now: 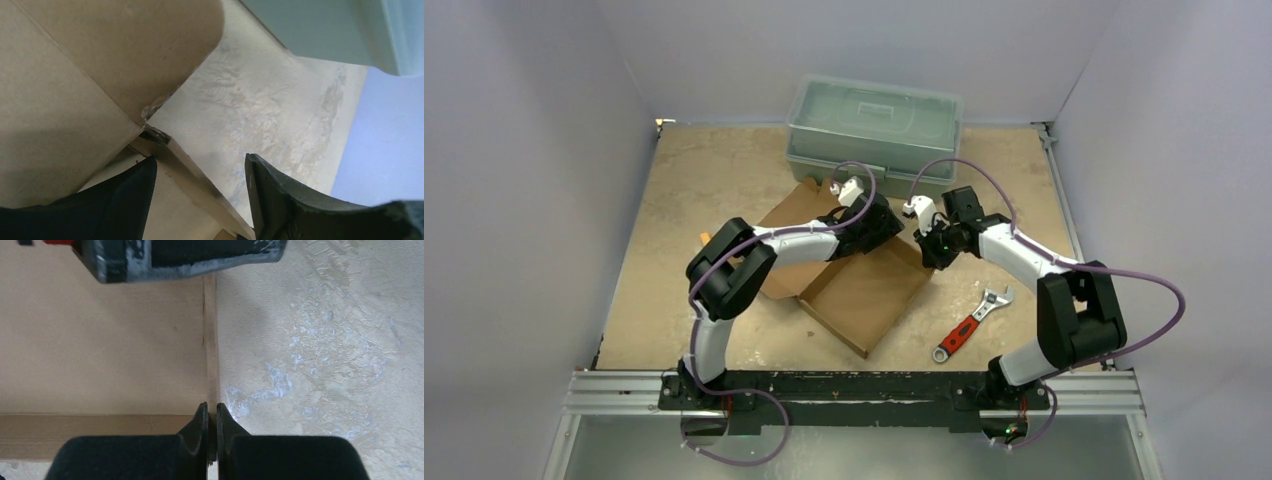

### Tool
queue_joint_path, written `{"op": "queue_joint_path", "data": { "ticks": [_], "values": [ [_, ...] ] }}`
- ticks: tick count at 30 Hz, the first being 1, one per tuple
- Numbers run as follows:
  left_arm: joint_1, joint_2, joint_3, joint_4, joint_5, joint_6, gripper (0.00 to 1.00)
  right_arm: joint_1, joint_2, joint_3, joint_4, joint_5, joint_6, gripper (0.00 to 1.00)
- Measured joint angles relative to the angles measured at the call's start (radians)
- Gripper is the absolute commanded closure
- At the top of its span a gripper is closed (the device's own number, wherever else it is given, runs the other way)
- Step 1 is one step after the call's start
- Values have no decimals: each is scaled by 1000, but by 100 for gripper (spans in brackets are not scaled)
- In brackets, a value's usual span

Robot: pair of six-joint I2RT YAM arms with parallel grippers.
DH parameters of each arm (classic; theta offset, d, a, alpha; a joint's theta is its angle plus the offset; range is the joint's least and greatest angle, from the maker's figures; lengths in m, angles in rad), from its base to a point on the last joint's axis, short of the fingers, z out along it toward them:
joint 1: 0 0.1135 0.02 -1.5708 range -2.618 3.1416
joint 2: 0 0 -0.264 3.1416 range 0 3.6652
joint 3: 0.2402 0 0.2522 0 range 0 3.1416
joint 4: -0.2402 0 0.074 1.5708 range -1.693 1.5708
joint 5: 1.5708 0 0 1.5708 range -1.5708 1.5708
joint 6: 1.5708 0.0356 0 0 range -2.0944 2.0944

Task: Fold the paper box

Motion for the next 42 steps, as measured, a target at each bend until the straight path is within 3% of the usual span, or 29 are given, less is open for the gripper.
{"op": "queue_joint_path", "data": {
  "ticks": [3, 5, 8, 10, 14, 18, 20, 28, 36, 40, 42],
  "values": [
    [-6, 18, 18, -45, -12, -18, 49, 0, -2, 0, -1, -2, 0, 99],
    [-6, 25, 24, -68, -17, -29, 60, 0, -3, 0, -2, -6, 0, 93],
    [-6, 28, 32, -72, -14, -45, 85, 0, -3, 0, -2, -10, -3, 78],
    [-6, 26, 33, -69, -8, -60, 92, 0, -6, 0, 0, -17, -11, 67],
    [-6, 24, 26, -61, 2, -72, 95, 0, -21, 0, -1, -39, -19, 51],
    [-8, 23, 16, -42, 10, -74, 94, 8, -25, 1, 0, -68, -23, 49],
    [-10, 22, 13, -38, 10, -74, 90, 27, -24, 1, 9, -57, -28, 53],
    [-11, 9, -2, -30, 15, -70, 62, 87, 33, 22, 86, 42, -45, 100],
    [-13, -129, -159, 19, -43, -42, 37, 105, 34, 19, 123, 76, -37, 100],
    [-18, -343, -275, 49, -126, 21, 28, 105, 34, 15, 124, 77, -35, 100],
    [-19, -469, -342, 69, -178, 71, 21, 105, 34, 15, 124, 75, -36, 94]
  ]
}}
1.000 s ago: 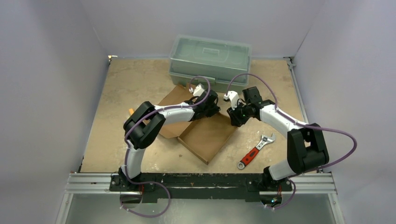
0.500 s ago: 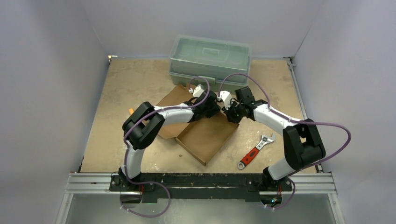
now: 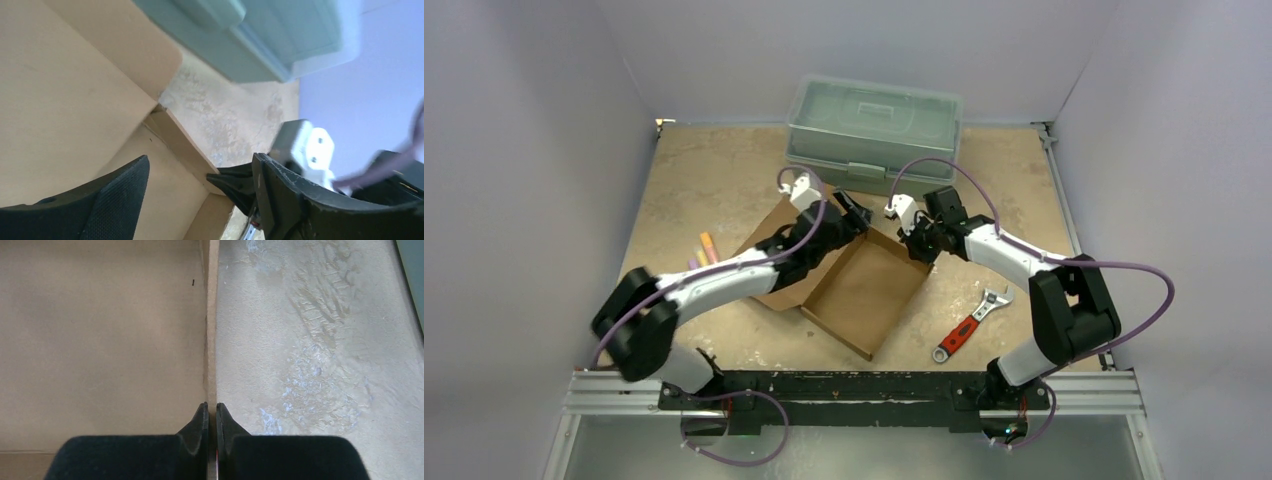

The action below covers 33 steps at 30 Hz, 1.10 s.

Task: Fold the paper box

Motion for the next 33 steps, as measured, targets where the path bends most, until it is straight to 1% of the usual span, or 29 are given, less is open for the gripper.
{"op": "queue_joint_path", "data": {
  "ticks": [1, 2, 3, 5, 8, 11, 14, 17, 21, 24, 25, 26, 27, 28, 29, 33],
  "values": [
    [0, -53, -28, 8, -19, 24, 15, 0, 0, 0, 0, 0, 0, 90],
    [0, -121, -65, 15, -40, 59, 5, 0, 0, 0, -2, -3, -1, 87],
    [0, -193, -101, 19, -60, 95, 1, 0, 0, 0, -2, -3, 0, 84],
    [0, -332, -171, 16, -85, 161, 1, 0, 0, 0, -5, -6, -2, 80],
    [0, -547, -275, -18, -101, 217, 1, 0, 0, 0, -7, -19, 0, 70],
    [0, -797, -401, -86, -72, 266, 1, 0, 0, 10, -21, -40, -8, 62],
    [0, -1011, -482, -190, -23, 269, 3, 0, 3, 31, -32, -56, -29, 58],
    [0, -1162, -514, -298, 5, 246, 5, 1, 33, 90, -56, -64, -45, 57],
    [0, -1255, -587, -386, 39, 186, 7, 7, 92, 166, -53, -68, -48, 58],
    [0, -1270, -643, -446, 52, 151, 7, 26, 125, 174, -41, -56, -47, 59],
    [0, -1270, -652, -460, 53, 148, 6, 35, 138, 174, -40, -51, -47, 61],
    [0, -1269, -659, -476, 53, 142, 6, 47, 151, 174, -35, -43, -47, 67],
    [0, -1266, -662, -485, 53, 132, 6, 55, 160, 173, -29, -32, -47, 77],
    [0, -1262, -662, -491, 52, 129, 6, 63, 171, 171, -21, -20, -47, 92],
    [0, -1258, -662, -494, 51, 126, 5, 71, 179, 167, -12, -6, -45, 100],
    [0, -1235, -669, -493, 43, 100, 4, 79, 184, 150, 35, 50, -29, 100]
  ]
}}
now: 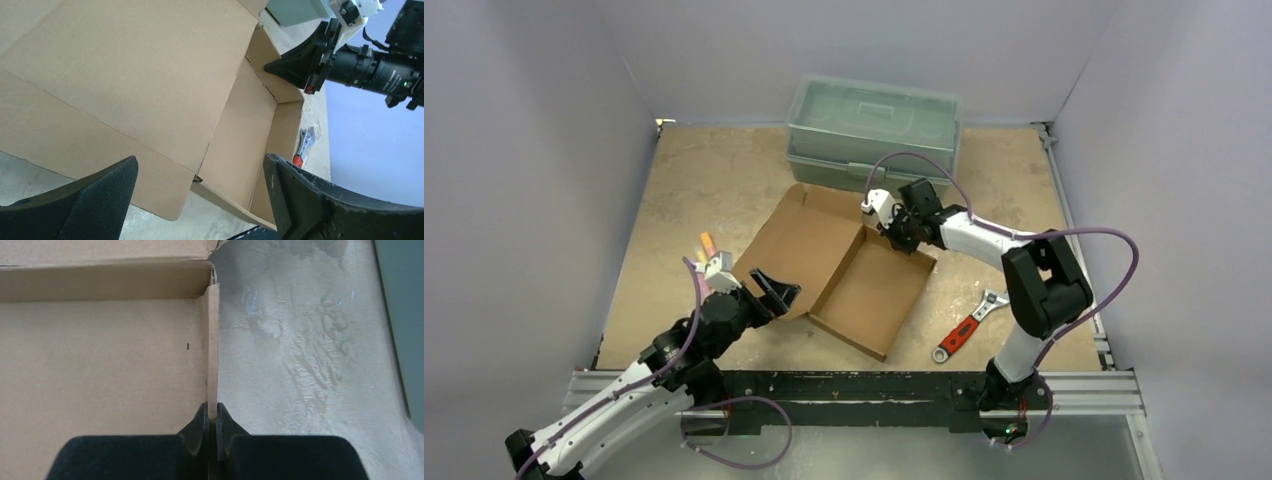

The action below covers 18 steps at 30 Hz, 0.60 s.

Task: Fold the paper box

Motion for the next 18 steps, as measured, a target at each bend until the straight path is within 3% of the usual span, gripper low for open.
{"op": "queue_joint_path", "data": {
  "ticks": [4, 8, 11, 14, 18],
  "values": [
    [0, 33, -51, 61, -5, -57, 3, 0, -26, -42, 48, 37, 10, 100],
    [0, 92, -111, 123, -20, -151, 3, -1, -59, -77, 58, 50, 30, 65],
    [0, 129, -125, 167, -27, -203, 3, -8, -78, -88, 55, 31, 33, 48],
    [0, 156, -125, 188, -33, -237, 3, -25, -105, -88, 37, -22, 31, 40],
    [0, 169, -118, 179, -34, -270, 4, -69, -169, -89, -5, -111, 23, 36]
  ]
}}
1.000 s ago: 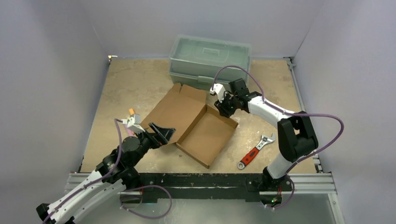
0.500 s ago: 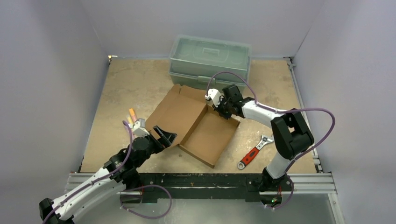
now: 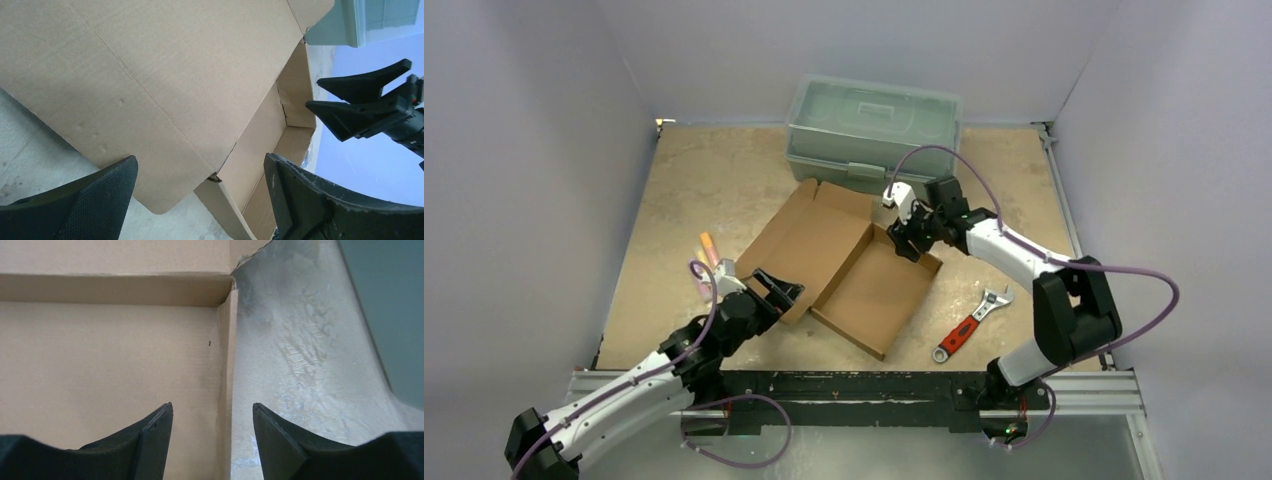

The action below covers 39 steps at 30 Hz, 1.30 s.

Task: Fold the paper box

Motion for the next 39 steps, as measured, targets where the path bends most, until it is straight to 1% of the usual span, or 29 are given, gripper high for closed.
{"op": "queue_joint_path", "data": {
  "ticks": [2, 4, 8, 10, 12, 17, 19, 23, 26, 29, 32, 34, 35, 37, 38, 39],
  "values": [
    [0, -13, 33, -64, -1, -2, 3, -23, -31, 0, -10, -40, -4, 36],
    [0, -38, 94, -162, -13, 6, 2, -43, -52, 0, -19, -75, -10, 35],
    [0, -110, 220, -329, -47, 18, 3, -57, -56, 0, -47, -121, -30, 35],
    [0, -155, 237, -361, -47, 21, 4, -58, -56, 0, -63, -145, -45, 35],
    [0, -192, 214, -381, -27, 20, 6, -61, -56, 0, -88, -177, -71, 35],
    [0, -240, 75, -403, 47, 21, 8, -105, -80, 0, -182, -286, -146, 34],
    [0, -262, 44, -407, 54, 21, 8, -130, -116, 0, -206, -316, -165, 32],
    [0, -283, 27, -372, 40, 19, 11, -164, -223, 0, -238, -369, -201, 20],
    [0, -275, -3, -286, 23, 11, 17, -165, -269, 0, -267, -409, -238, 13],
    [0, -220, -50, -171, 7, -3, 22, -182, -285, -4, -304, -465, -278, 7],
    [0, -122, -60, -109, -15, -30, 31, -231, -296, -23, -334, -524, -312, 6],
    [0, -74, -60, -82, -44, -50, 45, -256, -298, -32, -346, -546, -325, 6],
    [0, -60, -61, -73, -55, -63, 56, -262, -298, -34, -350, -550, -330, 6],
    [0, -43, -63, -59, -89, -79, 88, -267, -298, -34, -353, -560, -339, 6],
    [0, -43, -69, -44, -108, -93, 97, -267, -298, -34, -354, -568, -343, 6],
    [0, -49, -77, -29, -128, -101, 100, -267, -298, -34, -355, -571, -346, 6]
  ]
}}
